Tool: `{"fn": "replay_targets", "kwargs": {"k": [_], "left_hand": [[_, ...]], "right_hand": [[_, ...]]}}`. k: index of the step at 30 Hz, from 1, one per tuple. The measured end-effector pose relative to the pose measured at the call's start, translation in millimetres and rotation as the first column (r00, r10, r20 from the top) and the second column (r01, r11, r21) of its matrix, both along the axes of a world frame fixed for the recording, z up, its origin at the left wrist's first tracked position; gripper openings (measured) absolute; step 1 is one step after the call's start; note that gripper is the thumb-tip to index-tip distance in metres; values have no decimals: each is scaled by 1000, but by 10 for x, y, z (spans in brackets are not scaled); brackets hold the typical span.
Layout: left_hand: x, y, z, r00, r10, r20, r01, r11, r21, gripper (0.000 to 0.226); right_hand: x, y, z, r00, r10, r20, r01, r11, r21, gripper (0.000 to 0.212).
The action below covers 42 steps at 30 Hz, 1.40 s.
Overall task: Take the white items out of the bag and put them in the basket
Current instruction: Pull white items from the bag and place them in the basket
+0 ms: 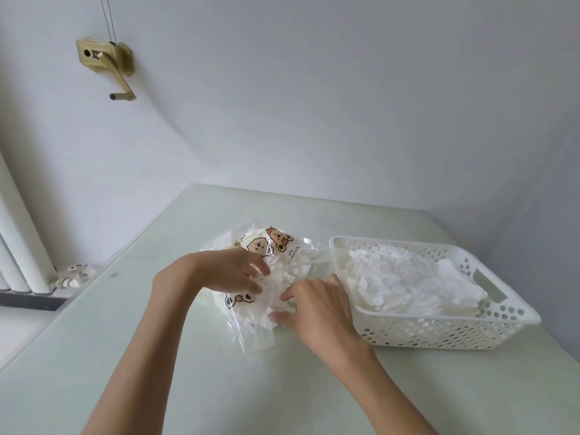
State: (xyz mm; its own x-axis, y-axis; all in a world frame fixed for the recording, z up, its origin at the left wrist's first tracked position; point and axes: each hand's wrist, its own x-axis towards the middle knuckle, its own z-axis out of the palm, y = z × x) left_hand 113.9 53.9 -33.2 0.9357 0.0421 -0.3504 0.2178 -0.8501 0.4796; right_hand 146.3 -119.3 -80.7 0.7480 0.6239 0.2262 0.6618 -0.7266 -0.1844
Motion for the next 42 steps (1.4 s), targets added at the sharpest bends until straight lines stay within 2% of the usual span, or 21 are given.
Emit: {"fn": "replay_targets", "kwargs": {"k": [3,6,9,12,16,20,23,26,28,32,35,37,39,42], "left_hand": [[-35,-20,29,999,-18,-32,19,999,35,50],[-60,-34,36,998,-28,-65,32,997,71,61],[-41,-35,11,999,-5,-50,9,996,94,66],[-15,-59,5,998,19,-52,-13,994,112,72],[10,-68,-1,998,19,-61,-10,989,147,69],[-28,-59,40,999,-18,-44,24,991,134,68],[-87,-44,120,994,-51,101,42,995,86,68],[-119,-150,238,941,20,337,39,985,-167,67],[-116,-265,297,926,60,373,55,955,-290,70],[-44,-393,263,905,-89,416,216,938,-270,55],[8,-425,202,900,-143,411,289,902,-321,59],[40,-454,163,893,-41,448,251,872,-421,41],[87,-478,147,846,102,523,197,852,-485,29],[111,-535,158,729,207,652,154,879,-451,21]], "right_hand": [[-38,75,-71,999,32,-13,-32,999,-37,26],[-59,25,-10,999,41,-10,-41,999,17,16],[-8,-146,264,998,14,-67,-1,982,189,9],[109,-447,596,999,-11,-50,33,882,470,12],[87,-675,770,944,121,-309,44,877,478,11],[190,-632,686,913,135,-385,114,822,558,10],[226,-632,665,891,174,-420,119,803,585,9],[223,-621,663,854,262,-449,111,752,650,10],[224,-609,675,836,319,-447,97,715,693,11],[228,-632,702,825,398,-402,48,658,752,6],[232,-672,716,831,391,-395,51,653,755,5],[257,-701,709,846,355,-399,76,659,748,11],[288,-722,694,852,300,-428,133,667,733,17],[343,-746,697,814,267,-515,245,647,722,19]]}}
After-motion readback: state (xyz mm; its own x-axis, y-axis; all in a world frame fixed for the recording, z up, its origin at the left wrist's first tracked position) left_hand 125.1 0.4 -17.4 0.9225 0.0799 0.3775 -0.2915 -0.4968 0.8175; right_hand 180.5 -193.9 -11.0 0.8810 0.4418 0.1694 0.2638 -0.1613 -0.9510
